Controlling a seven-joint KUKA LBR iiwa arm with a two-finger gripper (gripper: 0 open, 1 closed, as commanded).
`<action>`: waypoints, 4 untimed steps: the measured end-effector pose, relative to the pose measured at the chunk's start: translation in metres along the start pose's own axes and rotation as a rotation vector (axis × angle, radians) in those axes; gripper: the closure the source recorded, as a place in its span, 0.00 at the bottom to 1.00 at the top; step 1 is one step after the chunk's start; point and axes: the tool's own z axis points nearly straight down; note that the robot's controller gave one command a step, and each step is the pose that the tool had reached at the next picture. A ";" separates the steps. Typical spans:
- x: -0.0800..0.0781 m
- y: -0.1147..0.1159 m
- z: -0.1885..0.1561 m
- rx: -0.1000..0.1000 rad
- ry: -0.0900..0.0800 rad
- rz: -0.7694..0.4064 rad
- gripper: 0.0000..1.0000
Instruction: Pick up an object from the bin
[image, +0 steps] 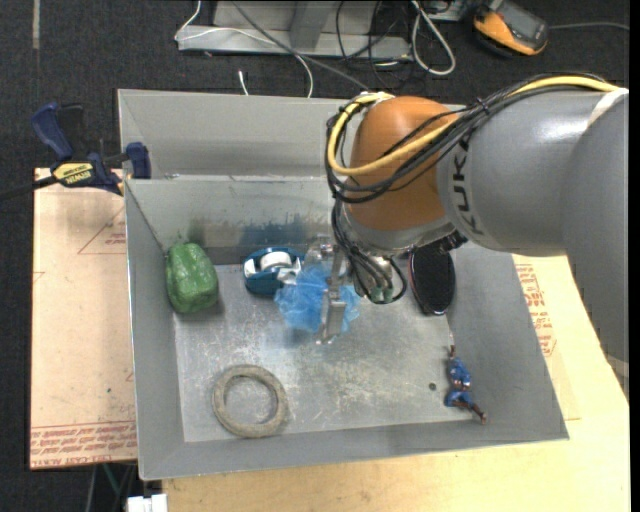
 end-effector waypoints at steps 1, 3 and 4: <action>0.000 0.000 0.000 0.000 0.000 0.000 0.00; -0.018 0.004 0.030 -0.002 -0.003 0.026 0.00; 0.080 0.016 0.083 -0.003 -0.006 -0.149 0.00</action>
Offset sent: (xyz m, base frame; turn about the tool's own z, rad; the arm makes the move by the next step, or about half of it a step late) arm 0.0189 -0.0017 -0.0213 0.0432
